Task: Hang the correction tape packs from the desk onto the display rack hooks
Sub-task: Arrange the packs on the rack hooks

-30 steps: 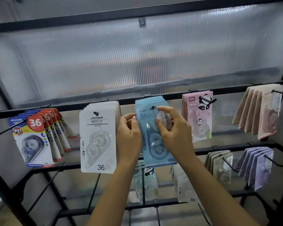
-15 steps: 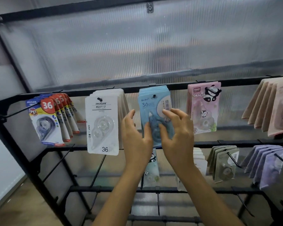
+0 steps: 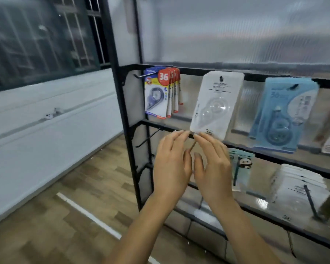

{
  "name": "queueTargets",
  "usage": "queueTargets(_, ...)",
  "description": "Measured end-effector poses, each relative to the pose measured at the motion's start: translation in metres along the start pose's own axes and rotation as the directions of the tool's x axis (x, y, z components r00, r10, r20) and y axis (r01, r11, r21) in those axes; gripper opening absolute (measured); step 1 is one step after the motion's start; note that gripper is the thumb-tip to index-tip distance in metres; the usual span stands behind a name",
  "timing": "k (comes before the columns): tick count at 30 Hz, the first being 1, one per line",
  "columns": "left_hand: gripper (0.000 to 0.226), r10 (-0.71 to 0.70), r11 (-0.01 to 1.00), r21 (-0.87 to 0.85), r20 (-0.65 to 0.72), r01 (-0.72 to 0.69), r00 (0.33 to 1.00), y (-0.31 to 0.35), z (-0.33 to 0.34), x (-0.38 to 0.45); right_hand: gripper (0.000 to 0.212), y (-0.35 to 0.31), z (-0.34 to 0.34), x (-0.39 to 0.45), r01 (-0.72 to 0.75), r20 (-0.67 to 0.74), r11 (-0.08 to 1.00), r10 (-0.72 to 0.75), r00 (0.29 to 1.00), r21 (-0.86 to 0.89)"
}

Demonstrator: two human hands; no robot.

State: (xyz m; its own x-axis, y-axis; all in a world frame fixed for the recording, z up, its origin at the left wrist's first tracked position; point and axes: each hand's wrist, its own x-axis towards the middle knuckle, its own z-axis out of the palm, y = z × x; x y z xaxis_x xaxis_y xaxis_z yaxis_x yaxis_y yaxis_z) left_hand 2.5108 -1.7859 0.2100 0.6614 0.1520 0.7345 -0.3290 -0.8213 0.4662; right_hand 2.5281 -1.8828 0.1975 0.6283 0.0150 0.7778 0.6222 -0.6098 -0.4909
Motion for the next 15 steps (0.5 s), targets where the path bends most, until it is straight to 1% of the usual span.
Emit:
queueTargets(3, 0.041, -0.105, 0.986, 0.127, -0.012, 0.105, 0.994, -0.047, -0.055, -0.019, 0.046, -0.048, 0.042, -0.021, 0.018, 0.143, 0.997, -0.028, 0.989, 0.070)
queueTargets(6, 0.039, -0.205, 0.947, 0.245, -0.032, 0.206, 0.978, -0.098, -0.118, -0.046, 0.048, -0.103, 0.090, -0.050, 0.021, 0.279, 0.991, -0.057, 0.959, 0.132)
queueTargets(10, 0.041, -0.348, 0.851, 0.381, -0.108, 0.362, 0.931, -0.167, -0.205, -0.083, 0.042, -0.188, 0.157, -0.095, 0.081, 0.383, 0.975, -0.158, 0.910, 0.209)
queueTargets(12, 0.044, -0.403, 0.796, 0.444, -0.118, 0.411, 0.908, -0.200, -0.245, -0.103, 0.044, -0.231, 0.188, -0.114, 0.052, 0.456, 0.964, -0.171, 0.874, 0.260)
queueTargets(15, 0.048, -0.484, 0.710, 0.513, -0.144, 0.483, 0.863, -0.241, -0.299, -0.130, 0.049, -0.288, 0.233, -0.139, 0.059, 0.529, 0.939, -0.243, 0.813, 0.340)
